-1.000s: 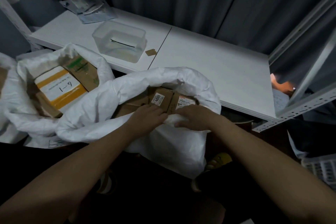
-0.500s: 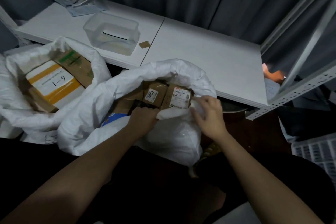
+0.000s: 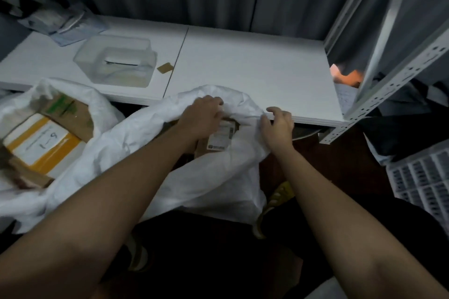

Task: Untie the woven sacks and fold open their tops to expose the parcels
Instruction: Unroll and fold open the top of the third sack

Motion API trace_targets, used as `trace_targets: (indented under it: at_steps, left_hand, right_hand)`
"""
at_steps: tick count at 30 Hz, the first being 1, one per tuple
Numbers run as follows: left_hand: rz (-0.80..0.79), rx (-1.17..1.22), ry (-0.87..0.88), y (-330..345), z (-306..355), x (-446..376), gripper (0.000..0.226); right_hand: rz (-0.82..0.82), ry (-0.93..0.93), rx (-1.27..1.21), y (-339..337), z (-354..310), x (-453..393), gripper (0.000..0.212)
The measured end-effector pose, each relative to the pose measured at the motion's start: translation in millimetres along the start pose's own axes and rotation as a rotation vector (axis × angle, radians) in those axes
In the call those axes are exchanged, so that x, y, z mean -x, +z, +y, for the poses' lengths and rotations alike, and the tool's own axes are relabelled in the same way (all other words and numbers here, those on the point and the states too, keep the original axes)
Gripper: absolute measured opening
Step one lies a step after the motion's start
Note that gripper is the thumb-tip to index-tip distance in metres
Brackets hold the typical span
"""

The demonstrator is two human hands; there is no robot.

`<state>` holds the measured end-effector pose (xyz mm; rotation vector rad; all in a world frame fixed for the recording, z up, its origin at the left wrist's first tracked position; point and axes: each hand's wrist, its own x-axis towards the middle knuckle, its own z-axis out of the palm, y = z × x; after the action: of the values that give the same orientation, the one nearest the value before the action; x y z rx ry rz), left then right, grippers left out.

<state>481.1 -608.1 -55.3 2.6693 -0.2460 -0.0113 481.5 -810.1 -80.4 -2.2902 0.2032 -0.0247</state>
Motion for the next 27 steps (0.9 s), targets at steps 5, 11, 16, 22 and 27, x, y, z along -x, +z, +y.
trace_targets:
  at_steps: [5,11,16,22,27]
  left_hand:
    - [0.073,-0.111,-0.068,2,-23,-64,0.036]
    - [-0.254,0.032,-0.385,5,-67,-120,0.058]
    - [-0.529,0.167,-0.56,-2,-94,-118,0.099]
    - [-0.358,0.201,-0.241,-50,-85,-90,0.081]
    - [-0.181,0.111,-0.02,-102,-88,-48,0.063]
  right_hand:
    - [-0.109,-0.082,0.08,24,-16,-58,0.036]
    - [-0.37,0.103,0.08,58,-34,-118,0.039]
    - [-0.61,0.196,0.057,60,-38,-130,0.068]
    - [-0.567,-0.069,-0.093,27,-61,-98,0.059]
    - [-0.511,-0.423,0.059,-2,-99,-71,0.042]
